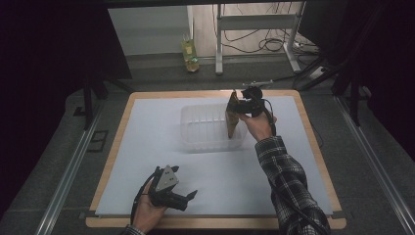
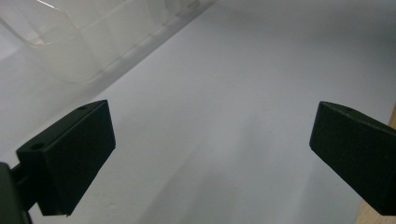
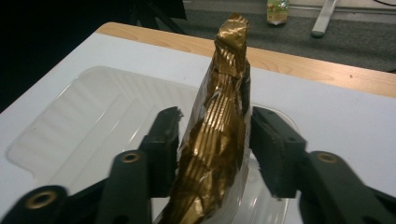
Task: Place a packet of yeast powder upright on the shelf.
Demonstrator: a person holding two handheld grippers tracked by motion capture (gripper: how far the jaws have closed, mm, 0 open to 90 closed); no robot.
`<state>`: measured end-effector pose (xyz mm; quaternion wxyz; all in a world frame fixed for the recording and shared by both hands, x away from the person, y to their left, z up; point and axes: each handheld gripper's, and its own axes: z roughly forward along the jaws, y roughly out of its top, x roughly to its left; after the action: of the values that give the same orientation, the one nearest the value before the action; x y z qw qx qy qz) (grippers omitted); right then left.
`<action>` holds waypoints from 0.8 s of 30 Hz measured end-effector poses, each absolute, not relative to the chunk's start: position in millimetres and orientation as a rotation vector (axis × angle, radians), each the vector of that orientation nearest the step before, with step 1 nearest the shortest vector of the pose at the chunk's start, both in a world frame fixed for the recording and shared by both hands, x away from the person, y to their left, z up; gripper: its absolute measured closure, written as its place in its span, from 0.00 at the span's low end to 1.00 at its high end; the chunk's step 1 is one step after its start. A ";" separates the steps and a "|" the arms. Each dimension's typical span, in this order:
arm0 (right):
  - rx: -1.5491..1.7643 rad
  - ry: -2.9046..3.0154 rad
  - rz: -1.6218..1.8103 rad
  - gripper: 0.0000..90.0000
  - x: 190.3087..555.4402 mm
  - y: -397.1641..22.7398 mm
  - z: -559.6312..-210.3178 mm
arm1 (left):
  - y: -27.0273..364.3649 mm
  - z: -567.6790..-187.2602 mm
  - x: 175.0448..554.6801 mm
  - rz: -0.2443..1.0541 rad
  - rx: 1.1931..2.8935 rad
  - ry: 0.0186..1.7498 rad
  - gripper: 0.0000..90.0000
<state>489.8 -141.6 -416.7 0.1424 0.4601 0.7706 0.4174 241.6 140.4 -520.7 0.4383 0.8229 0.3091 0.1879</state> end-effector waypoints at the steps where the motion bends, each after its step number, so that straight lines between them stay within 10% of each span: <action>1: 1.326 2.224 1.207 0.54 489.3 -141.6 -416.4 | 140.6 -520.8 241.9 0.463 2.045 0.771 0.00; 24: 1.151 2.289 1.156 0.28 473.6 -137.7 -417.3 | 139.9 -514.8 241.3 0.394 2.030 0.829 0.02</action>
<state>473.6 -137.7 -417.3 0.1647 0.4039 0.8033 0.4056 241.3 139.9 -514.8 0.4412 0.8177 0.3340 0.1585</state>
